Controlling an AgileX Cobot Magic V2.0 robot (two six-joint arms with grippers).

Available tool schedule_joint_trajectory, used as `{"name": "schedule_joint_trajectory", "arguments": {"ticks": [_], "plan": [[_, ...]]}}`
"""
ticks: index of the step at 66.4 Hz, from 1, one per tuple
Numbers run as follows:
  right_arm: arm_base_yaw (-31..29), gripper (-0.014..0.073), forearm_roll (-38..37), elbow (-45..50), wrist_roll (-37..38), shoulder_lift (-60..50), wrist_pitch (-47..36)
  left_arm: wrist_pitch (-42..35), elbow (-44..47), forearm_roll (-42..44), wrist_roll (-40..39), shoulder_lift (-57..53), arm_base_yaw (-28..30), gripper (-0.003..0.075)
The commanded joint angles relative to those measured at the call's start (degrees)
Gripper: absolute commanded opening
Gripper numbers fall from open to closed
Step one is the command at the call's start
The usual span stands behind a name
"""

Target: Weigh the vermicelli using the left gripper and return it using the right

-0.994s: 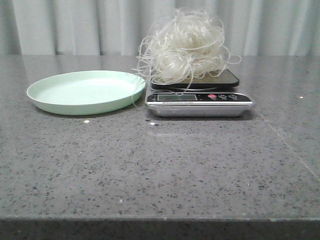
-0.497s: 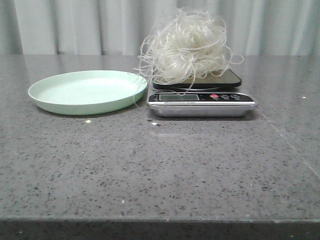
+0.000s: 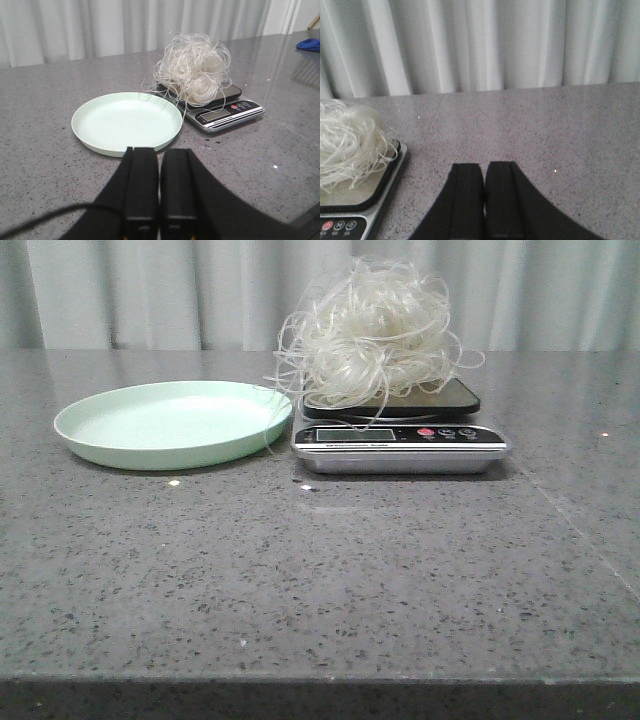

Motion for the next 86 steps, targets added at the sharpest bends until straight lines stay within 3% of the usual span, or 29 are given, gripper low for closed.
{"name": "schedule_joint_trajectory", "arguments": {"ticks": [1, 13, 17, 31, 36, 52, 57, 86], "plan": [[0.0, 0.0167, 1.8, -2.2, 0.1, 2.6, -2.9, -4.7, -1.4, -0.9, -0.2, 0.7, 0.0, 0.0127], [2.9, 0.0174, 1.0, -9.1, -1.6, 6.3, 4.7, -4.7, -1.4, -0.9, -0.2, 0.7, 0.0, 0.0127], [4.7, 0.0212, -0.1, -12.5, -3.2, 8.1, 7.3, -4.7, -1.4, -0.9, -0.2, 0.7, 0.0, 0.0127], [14.3, 0.0561, -0.2, -27.2, -3.8, 19.8, 16.4, -4.6, -1.4, -0.9, -0.2, 0.7, 0.0, 0.0127], [18.6, 0.0615, -0.1, -32.7, -3.8, 25.6, 18.4, -4.6, -1.4, -0.9, -0.2, 0.7, 0.0, 0.0127], [27.3, 0.0610, 1.4, -48.9, -3.8, 42.4, 21.2, -4.6, -1.4, -0.9, -0.2, 0.7, 0.0, 0.0127], [27.4, 0.0610, 4.1, -53.9, -3.8, 47.7, 23.2, -4.6, -1.4, -0.9, -0.2, 0.7, 0.0, 0.0127], [27.1, 0.0610, 4.1, -75.9, -3.8, 72.2, 40.4, -4.5, -1.4, -0.9, -0.2, 0.7, 0.0, 0.0127]]}}
